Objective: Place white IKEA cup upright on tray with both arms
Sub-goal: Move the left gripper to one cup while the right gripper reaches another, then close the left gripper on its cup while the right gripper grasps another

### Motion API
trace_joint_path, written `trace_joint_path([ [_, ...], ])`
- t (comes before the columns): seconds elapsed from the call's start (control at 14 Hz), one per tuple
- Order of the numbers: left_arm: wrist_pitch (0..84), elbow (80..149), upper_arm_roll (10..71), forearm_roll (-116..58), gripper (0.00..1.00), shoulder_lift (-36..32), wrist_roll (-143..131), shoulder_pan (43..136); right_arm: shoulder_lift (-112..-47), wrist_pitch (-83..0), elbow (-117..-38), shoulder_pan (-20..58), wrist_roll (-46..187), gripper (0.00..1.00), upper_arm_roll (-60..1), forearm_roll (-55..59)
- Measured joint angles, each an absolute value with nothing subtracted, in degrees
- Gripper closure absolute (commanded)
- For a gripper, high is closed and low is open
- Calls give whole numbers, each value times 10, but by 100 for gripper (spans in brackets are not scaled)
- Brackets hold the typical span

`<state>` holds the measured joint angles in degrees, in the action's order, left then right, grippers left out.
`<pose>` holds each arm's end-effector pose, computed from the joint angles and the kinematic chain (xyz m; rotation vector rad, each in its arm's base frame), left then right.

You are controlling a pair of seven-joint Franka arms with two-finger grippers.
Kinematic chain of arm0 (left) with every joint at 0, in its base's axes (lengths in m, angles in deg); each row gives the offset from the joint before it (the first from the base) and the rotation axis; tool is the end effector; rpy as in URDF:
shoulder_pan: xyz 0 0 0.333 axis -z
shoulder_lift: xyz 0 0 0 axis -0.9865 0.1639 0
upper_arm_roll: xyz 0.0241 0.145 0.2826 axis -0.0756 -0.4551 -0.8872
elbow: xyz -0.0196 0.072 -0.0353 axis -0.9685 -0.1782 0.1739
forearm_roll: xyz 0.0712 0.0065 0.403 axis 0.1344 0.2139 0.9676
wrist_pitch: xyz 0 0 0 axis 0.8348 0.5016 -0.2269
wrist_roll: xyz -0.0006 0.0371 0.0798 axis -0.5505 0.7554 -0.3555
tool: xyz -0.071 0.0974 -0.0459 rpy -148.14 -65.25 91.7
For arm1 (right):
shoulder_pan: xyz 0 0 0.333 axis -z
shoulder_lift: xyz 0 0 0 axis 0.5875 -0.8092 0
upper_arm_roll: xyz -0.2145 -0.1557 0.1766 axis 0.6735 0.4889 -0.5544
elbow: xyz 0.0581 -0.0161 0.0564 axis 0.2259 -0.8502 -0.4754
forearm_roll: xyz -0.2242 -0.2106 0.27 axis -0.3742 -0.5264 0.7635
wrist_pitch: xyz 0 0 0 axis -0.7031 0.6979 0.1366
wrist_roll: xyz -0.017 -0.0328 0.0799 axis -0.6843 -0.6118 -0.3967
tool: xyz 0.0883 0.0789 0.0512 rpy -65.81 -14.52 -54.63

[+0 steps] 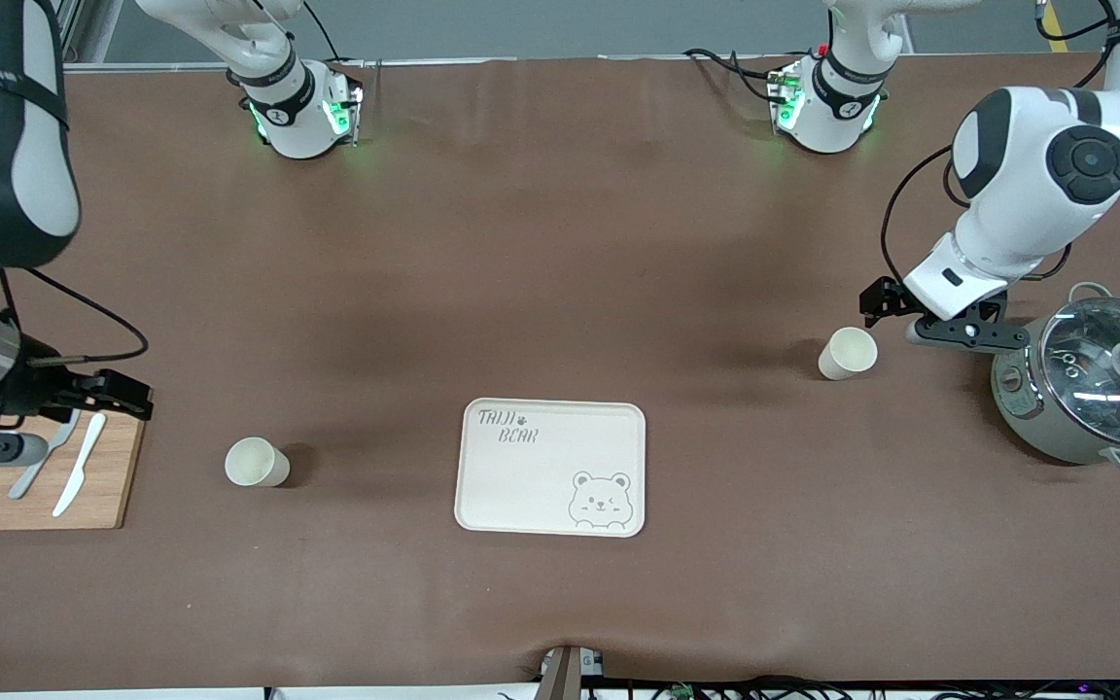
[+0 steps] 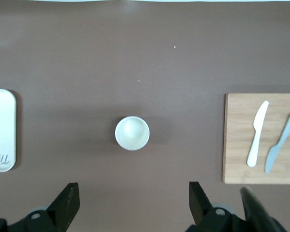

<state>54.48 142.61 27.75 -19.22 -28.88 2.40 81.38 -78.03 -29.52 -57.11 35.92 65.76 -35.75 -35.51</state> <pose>0.5391 -0.0598 0.3596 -3.1141 0.2495 -0.0938 0.6995 0.0096 0.4871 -3.1390 -0.0308 -0.0984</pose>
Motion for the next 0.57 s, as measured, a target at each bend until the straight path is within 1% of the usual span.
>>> trace_joint_path([
  [0.29, 644, 1502, 277, -200, 0, -284, 59, 797, -786, -364, -630, 367, 689, 0, -356, -357],
  [0.57, 698, 1524, 277, -201, 0, -254, 76, 789, -796, -393, -667, 375, 711, 0, -354, -357],
])
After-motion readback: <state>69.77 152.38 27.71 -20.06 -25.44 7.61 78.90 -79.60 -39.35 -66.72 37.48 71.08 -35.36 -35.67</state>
